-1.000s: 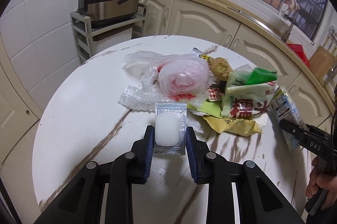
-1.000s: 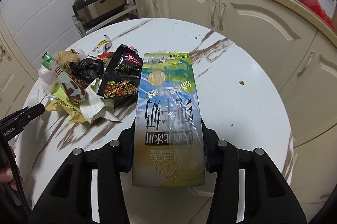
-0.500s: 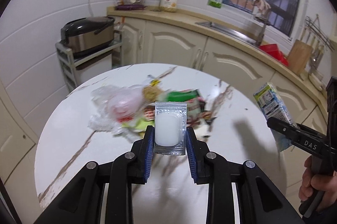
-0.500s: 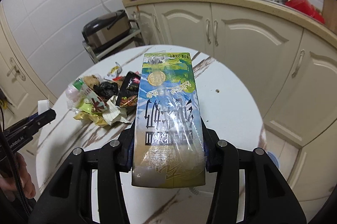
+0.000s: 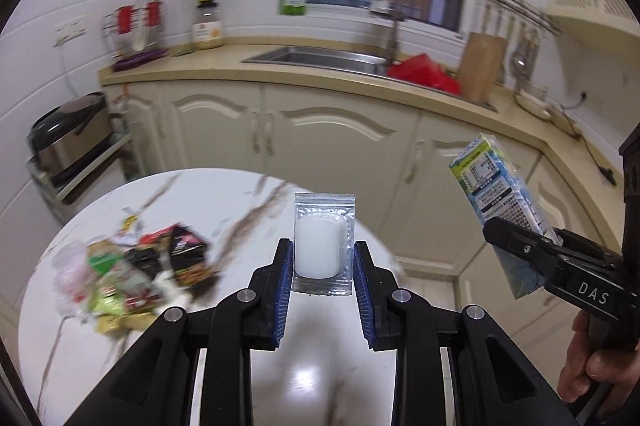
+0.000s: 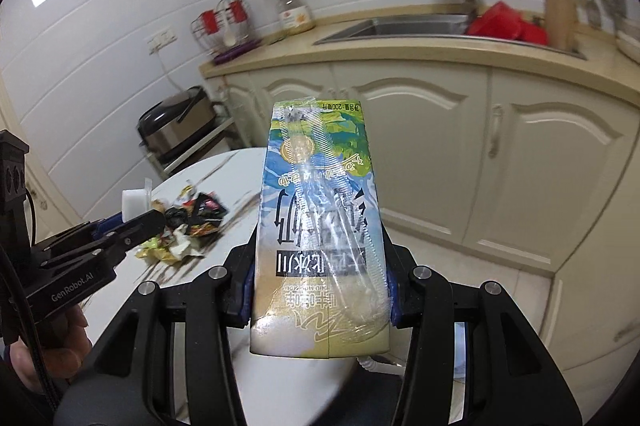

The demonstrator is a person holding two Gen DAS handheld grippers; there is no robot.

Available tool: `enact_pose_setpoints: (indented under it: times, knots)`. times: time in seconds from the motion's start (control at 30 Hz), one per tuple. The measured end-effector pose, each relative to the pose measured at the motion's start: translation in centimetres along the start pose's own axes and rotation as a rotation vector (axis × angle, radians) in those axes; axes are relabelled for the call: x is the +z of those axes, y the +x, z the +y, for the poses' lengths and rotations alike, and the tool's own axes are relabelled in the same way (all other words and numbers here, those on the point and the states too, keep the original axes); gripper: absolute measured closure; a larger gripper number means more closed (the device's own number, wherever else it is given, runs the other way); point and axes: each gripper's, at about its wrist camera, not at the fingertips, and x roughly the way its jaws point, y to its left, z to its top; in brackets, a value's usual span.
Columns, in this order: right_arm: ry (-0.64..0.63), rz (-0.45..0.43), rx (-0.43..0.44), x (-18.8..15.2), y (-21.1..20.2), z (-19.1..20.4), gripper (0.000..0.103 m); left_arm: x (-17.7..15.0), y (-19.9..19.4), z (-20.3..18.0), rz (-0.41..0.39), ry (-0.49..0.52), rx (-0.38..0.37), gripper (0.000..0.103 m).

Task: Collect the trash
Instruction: 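Carry carton and sachet over the blue bin and open both tools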

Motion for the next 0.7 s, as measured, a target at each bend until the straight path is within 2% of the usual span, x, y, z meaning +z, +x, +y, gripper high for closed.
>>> enact_pose_setpoints:
  times: [0.27, 0.4, 0.6, 0.7]
  knots:
    - [0.112, -0.032, -0.124, -0.6, -3.3, -8.7, 0.058, 2.9, 6.0, -7.4, 0.055, 0.092, -0.145, 0.077]
    - [0.173, -0.02, -0.18, -1.5, -3.6, -13.4, 0.058, 4.4, 11.0, -9.3, 0.117, 0.115, -0.205, 0.077]
    - [0.277, 0.047, -0.236, -4.3, -2.0, -20.7, 0.058, 5.8, 19.9, -13.6, 0.25, 0.16, -0.252, 0.077]
    - [0.326, 0.099, -0.25, -6.1, 0.0, -23.8, 0.058, 5.4, 25.2, -15.7, 0.351, 0.17, -0.264, 0.077]
